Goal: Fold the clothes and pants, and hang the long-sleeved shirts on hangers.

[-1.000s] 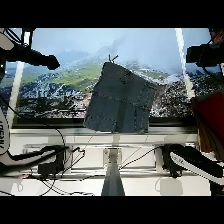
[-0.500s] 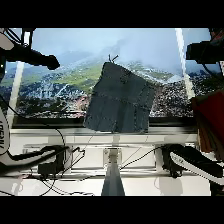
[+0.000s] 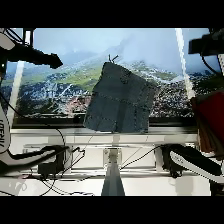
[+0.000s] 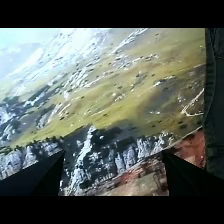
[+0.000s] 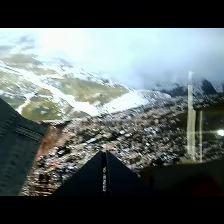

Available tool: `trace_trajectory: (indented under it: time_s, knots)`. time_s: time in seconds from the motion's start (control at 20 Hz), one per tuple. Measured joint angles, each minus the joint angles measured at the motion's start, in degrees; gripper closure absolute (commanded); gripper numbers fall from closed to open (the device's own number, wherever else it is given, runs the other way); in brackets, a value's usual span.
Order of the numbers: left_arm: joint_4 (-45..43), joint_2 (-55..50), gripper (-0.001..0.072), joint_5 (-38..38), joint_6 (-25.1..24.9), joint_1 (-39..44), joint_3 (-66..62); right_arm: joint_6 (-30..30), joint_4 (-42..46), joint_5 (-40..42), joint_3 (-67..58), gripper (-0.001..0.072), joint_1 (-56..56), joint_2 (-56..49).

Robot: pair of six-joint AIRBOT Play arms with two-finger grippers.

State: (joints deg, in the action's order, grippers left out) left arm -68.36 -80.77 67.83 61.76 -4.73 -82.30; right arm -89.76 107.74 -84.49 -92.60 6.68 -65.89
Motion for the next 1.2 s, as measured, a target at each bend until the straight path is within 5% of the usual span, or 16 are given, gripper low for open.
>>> trace_trajectory:
  time_s: [0.2,0.25,0.3,0.35,0.55,0.8,1.0,1.2]
  knots:
    - [2.36,-1.03,0.0018,0.39,0.68,0.0,-0.02,4.81,-8.39,3.74,14.99,0.067,-14.19,-0.42]
    - [3.04,-1.49,0.0018,0.44,0.83,0.02,0.0,6.19,-13.79,5.97,19.74,0.059,-18.08,-0.52]
    - [4.13,-1.97,0.0018,0.57,0.85,0.07,0.0,7.34,-19.65,8.76,24.5,0.0303,-21.66,-0.66]
    - [5.14,-2.51,0.0018,0.55,0.85,0.17,-0.02,8.26,-25.42,11.63,29.0,0.0154,-24.44,-0.9]
    - [7.65,-5.33,0.0018,0.57,1.11,1.31,0.0,13.38,-45.68,23.39,42.58,0.0156,-27.93,-4.46]
    - [8.85,-7.06,0.0018,0.37,1.29,2.27,-0.02,17.75,-57.86,32.85,44.57,0.0181,-20.9,-16.02]
    - [8.83,-7.43,0.0018,0.37,1.29,2.45,0.0,19.56,-60.96,36.13,39.15,0.0669,-15.1,-23.1]
    - [8.85,-7.65,0.0018,0.24,1.29,2.47,0.0,20.15,-61.92,41.68,31.17,0.067,-9.22,-25.53]
